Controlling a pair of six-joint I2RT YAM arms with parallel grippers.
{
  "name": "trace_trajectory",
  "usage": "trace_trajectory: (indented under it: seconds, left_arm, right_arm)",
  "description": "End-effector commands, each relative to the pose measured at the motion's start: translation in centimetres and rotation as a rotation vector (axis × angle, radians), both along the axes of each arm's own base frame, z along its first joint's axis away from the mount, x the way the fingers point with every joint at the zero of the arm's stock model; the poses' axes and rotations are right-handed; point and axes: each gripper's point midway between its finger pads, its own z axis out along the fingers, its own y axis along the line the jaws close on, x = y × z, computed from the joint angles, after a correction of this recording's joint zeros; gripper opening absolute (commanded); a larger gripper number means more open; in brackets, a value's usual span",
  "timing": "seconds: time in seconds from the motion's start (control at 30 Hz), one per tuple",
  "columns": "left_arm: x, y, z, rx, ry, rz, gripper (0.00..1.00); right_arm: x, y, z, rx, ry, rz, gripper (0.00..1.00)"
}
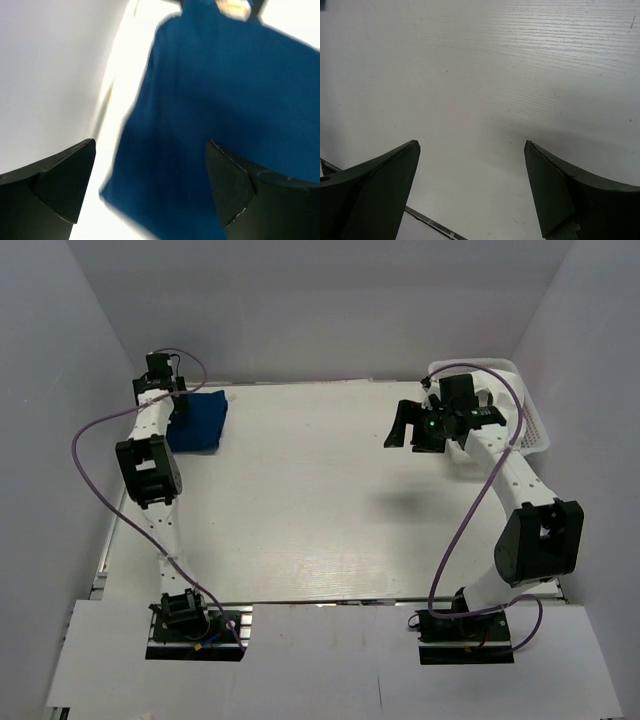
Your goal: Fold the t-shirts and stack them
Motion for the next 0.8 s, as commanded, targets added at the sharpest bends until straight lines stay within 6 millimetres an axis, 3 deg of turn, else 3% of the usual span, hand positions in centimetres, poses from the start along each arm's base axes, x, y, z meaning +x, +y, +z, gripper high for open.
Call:
trace_trajectory:
  seconds: [0.0, 0.03, 0.07, 0.1, 0.13, 0.17, 0.2, 0.23, 0.27, 0.3, 0.33, 0.37, 0.4, 0.43, 0.47, 0.5, 0.6, 0.7, 0.77]
  left_arm:
    - [-3.0, -4.3, 13.2, -0.152, -0.218, 0.000, 1.00]
    - [-4.2, -5.8, 12.2, -0.220, -0.205, 0.007, 1.00]
    - [-5.2, -7.0, 12.8, -0.269, -0.209, -0.025, 1.00]
    - [-5.1, -9.7, 14.1, -0.349, -0.259, -0.117, 1.00]
    - [-7.5, -11.0, 14.8, -0.401, -0.268, -0.140, 1.00]
    - [-8.4, -13.5, 15.2, -0.457, -0.279, -0.172, 1.00]
    - [-9.6, -14.9, 15.4, -0.485, -0.284, -0.189, 1.00]
    - [-11.5, -16.3, 13.1, -0.511, -0.233, -0.184, 1.00]
    - [-13.5, -18.9, 15.4, -0.528, -0.271, -0.231, 1.00]
    - [-15.7, -19.8, 13.2, -0.530, -0.220, -0.215, 1.00]
    - [-17.2, -21.0, 13.4, -0.542, -0.220, -0.232, 1.00]
    - [-18.8, -23.0, 13.6, -0.567, -0.222, -0.262, 1.00]
    - [-21.7, -24.3, 14.3, -0.604, -0.246, -0.309, 1.00]
    - [-22.9, -25.4, 15.0, -0.635, -0.280, -0.351, 1.00]
    - [-24.5, -26.9, 15.4, -0.691, -0.287, -0.377, 1.00]
    - [-26.5, -27.2, 16.0, -0.715, -0.324, -0.398, 1.00]
    - [-28.9, -27.9, 15.8, -0.751, -0.334, -0.402, 1.00]
    - [-29.7, -27.3, 15.5, -0.724, -0.321, -0.370, 1.00]
    - [-29.7, -27.4, 15.9, -0.712, -0.314, -0.378, 1.00]
  right_arm:
    - [0.3, 0.8, 3.1, 0.068, -0.117, 0.013, 0.90]
    - [-0.2, 0.8, 2.7, 0.073, -0.108, 0.010, 0.90]
    - [0.1, 1.0, 3.6, 0.094, -0.148, 0.016, 0.90]
    - [-0.1, 1.1, 3.6, 0.098, -0.152, 0.018, 0.90]
    - [-0.7, 1.1, 2.9, 0.102, -0.137, 0.012, 0.90]
    - [-0.8, 1.0, 3.5, 0.114, -0.160, 0.004, 0.90]
    - [-1.2, 1.0, 2.7, 0.118, -0.148, 0.003, 0.90]
    - [-1.4, 1.0, 3.5, 0.129, -0.178, -0.006, 0.90]
    - [-2.2, 0.9, 3.3, 0.135, -0.179, -0.003, 0.90]
    - [-2.5, 0.8, 2.6, 0.135, -0.180, -0.007, 0.90]
    - [-2.9, 0.4, 3.2, 0.135, -0.208, -0.020, 0.90]
    - [-3.8, 0.1, 2.1, 0.126, -0.204, -0.026, 0.90]
    - [-4.1, 0.0, 1.9, 0.124, -0.215, -0.030, 0.90]
    - [-4.3, -0.2, 3.2, 0.137, -0.271, -0.043, 0.90]
    - [-5.0, -0.3, 1.6, 0.133, -0.241, -0.047, 0.90]
    - [-5.0, -0.3, 1.8, 0.140, -0.260, -0.046, 0.90]
    - [-5.9, 0.1, 1.7, 0.176, -0.272, -0.028, 0.90]
    - [-6.3, 0.2, 1.2, 0.195, -0.278, -0.037, 0.90]
    - [-6.2, 0.0, 2.1, 0.198, -0.315, -0.050, 0.90]
